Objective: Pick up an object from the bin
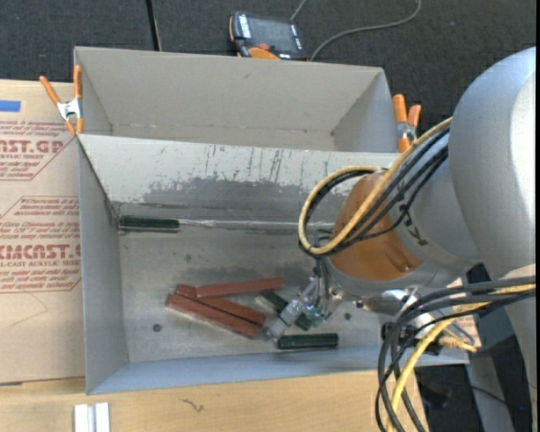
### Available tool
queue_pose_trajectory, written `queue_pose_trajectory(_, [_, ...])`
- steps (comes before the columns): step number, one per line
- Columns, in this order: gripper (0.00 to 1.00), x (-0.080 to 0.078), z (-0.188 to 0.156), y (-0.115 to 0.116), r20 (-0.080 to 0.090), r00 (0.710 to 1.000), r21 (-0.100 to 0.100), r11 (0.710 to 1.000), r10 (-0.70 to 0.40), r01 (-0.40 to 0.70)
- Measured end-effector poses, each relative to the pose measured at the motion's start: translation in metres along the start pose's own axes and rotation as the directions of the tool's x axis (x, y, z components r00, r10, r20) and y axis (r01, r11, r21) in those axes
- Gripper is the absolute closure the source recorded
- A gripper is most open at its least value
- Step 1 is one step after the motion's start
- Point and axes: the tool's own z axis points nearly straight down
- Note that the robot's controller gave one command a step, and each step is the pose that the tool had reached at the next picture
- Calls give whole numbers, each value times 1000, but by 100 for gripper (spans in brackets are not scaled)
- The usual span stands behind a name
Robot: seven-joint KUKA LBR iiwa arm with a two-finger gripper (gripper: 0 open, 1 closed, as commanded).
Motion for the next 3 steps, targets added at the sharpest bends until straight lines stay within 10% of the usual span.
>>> queue_pose_trajectory(1, [100, 0, 0, 0, 1, 1000, 1, 1000, 0, 0])
queue_pose_trajectory(3, [100, -1, -108, 1, 5, 1000, -5, 1000, -2, 2])
